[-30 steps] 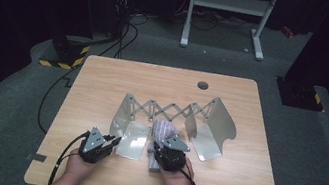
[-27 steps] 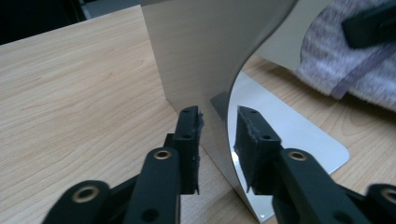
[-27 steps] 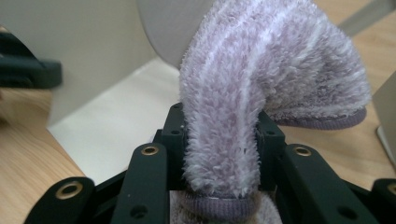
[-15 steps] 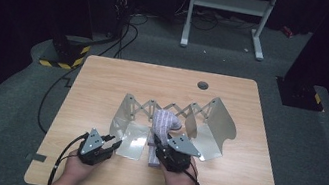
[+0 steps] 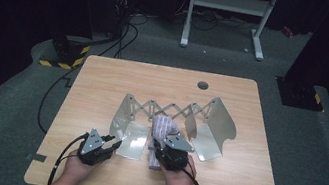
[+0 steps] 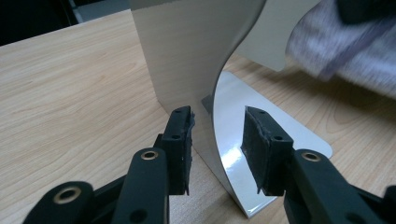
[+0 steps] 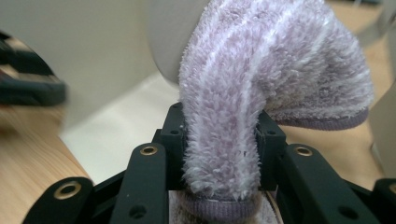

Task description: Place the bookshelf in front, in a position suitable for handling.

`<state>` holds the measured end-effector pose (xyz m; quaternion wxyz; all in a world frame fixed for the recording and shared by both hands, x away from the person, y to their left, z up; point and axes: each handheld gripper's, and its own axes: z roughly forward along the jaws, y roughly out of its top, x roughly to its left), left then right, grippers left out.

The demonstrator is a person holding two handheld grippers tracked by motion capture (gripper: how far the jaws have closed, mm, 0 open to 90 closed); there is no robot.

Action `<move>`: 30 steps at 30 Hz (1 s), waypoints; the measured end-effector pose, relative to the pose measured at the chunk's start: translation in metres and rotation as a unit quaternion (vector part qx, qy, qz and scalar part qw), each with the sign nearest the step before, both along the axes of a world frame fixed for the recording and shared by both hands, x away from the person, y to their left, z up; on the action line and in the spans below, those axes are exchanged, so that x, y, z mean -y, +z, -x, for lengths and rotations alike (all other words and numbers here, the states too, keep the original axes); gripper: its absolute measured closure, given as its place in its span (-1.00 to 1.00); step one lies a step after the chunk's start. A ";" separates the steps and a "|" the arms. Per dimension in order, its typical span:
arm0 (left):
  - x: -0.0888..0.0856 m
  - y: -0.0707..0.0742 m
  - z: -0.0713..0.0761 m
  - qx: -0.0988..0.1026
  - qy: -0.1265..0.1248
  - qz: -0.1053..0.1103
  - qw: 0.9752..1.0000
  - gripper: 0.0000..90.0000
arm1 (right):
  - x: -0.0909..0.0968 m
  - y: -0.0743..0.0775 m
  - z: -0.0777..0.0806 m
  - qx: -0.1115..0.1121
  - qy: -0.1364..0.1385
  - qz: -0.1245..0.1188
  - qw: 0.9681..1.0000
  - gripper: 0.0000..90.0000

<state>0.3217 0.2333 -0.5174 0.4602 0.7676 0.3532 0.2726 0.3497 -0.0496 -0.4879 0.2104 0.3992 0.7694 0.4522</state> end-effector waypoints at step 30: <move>0.009 -0.007 -0.015 -0.027 0.029 -0.017 0.999 0.61 | -0.010 0.035 -0.010 0.089 -0.001 0.062 0.994 0.46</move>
